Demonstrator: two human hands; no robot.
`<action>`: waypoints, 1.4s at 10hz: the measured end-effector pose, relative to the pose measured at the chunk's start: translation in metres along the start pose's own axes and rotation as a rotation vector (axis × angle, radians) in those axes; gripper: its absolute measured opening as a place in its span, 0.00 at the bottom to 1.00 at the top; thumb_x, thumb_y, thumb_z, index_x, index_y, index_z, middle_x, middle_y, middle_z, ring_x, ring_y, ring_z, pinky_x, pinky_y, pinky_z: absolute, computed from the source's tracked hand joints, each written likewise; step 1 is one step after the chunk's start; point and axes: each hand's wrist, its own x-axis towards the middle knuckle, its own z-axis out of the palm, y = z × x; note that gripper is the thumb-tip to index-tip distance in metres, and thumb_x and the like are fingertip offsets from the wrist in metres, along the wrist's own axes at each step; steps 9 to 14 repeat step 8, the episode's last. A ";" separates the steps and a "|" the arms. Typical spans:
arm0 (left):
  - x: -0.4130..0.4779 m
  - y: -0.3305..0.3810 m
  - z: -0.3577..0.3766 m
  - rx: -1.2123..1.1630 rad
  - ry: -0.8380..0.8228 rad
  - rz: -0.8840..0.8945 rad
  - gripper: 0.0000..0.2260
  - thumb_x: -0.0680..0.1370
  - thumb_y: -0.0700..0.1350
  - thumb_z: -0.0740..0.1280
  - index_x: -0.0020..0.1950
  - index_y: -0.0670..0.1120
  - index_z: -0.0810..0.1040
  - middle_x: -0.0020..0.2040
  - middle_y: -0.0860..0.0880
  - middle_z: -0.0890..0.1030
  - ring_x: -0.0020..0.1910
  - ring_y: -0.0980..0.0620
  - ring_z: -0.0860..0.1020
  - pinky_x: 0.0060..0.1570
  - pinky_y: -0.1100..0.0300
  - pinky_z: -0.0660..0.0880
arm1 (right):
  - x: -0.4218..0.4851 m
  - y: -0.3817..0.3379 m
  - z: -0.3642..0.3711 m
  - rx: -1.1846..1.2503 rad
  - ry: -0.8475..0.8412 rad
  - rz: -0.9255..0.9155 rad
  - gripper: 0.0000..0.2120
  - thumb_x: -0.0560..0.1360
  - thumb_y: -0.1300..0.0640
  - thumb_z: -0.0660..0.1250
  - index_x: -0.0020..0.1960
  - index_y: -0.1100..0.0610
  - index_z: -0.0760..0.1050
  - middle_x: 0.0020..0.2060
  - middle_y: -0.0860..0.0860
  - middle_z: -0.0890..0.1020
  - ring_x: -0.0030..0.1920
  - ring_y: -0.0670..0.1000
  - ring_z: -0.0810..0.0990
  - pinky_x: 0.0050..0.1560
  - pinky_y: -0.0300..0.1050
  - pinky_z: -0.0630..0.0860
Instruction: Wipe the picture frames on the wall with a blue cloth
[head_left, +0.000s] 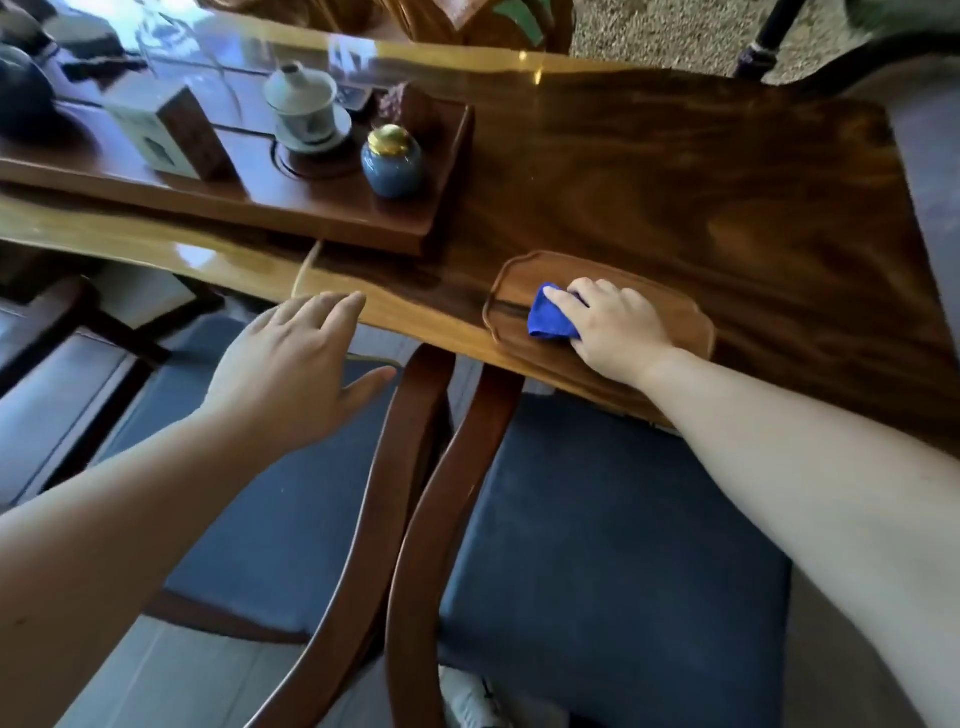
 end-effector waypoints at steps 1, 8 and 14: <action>0.012 0.011 0.016 -0.030 -0.028 0.020 0.35 0.74 0.65 0.58 0.72 0.41 0.64 0.68 0.41 0.73 0.68 0.40 0.70 0.65 0.45 0.69 | -0.003 -0.002 0.013 -0.007 -0.004 0.005 0.28 0.74 0.55 0.64 0.72 0.57 0.64 0.59 0.57 0.75 0.54 0.60 0.75 0.48 0.56 0.70; -0.025 -0.019 -0.013 0.037 -0.010 -0.025 0.35 0.75 0.64 0.59 0.73 0.41 0.64 0.69 0.40 0.72 0.68 0.40 0.69 0.68 0.44 0.65 | 0.007 -0.101 -0.080 0.001 -0.048 -0.245 0.38 0.74 0.32 0.51 0.77 0.49 0.45 0.77 0.56 0.51 0.76 0.55 0.50 0.73 0.59 0.51; -0.025 -0.019 -0.013 0.037 -0.010 -0.025 0.35 0.75 0.64 0.59 0.73 0.41 0.64 0.69 0.40 0.72 0.68 0.40 0.69 0.68 0.44 0.65 | 0.007 -0.101 -0.080 0.001 -0.048 -0.245 0.38 0.74 0.32 0.51 0.77 0.49 0.45 0.77 0.56 0.51 0.76 0.55 0.50 0.73 0.59 0.51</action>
